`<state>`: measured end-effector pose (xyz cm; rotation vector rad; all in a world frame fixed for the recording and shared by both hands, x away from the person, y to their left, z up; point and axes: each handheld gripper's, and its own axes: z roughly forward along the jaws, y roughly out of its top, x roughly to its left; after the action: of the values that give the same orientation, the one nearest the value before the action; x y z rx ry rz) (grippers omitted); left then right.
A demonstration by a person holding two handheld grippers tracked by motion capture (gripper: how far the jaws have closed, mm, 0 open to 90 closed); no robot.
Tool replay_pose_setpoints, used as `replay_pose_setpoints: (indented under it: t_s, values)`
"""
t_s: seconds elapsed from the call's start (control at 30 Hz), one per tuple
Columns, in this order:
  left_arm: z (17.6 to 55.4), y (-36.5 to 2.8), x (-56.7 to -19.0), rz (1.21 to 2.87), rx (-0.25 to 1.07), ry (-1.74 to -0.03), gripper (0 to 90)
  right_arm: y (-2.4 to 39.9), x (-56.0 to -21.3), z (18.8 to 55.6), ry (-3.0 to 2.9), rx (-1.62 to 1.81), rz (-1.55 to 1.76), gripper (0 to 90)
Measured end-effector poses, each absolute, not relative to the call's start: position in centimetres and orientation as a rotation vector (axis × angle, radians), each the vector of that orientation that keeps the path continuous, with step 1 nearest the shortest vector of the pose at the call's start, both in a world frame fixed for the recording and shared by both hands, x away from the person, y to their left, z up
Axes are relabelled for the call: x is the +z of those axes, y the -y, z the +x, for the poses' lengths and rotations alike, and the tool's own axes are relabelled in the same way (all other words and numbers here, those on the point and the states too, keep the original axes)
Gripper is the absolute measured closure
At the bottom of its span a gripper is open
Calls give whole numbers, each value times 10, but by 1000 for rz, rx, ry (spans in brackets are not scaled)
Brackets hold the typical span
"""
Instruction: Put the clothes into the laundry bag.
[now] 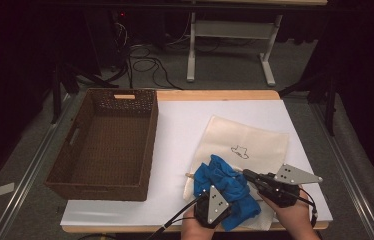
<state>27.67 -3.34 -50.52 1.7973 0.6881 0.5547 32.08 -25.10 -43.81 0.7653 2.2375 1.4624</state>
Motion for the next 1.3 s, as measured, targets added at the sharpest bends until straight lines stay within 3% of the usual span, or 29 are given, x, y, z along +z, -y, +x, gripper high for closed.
replay_pose_setpoints:
  t_s: [0.7, 1.07, 1.3]
  values:
    - [289, 52, -516, 1881, 534, -756, 657, 251, -430, 315, -2214, 1520, 737, 900]
    - [274, 49, -503, 1830, 584, -760, 666, 248, -426, 310, -2202, 1555, 709, 900]
    - [285, 55, -504, 1845, 583, -773, 659, 247, -426, 309, -2202, 1552, 706, 900]
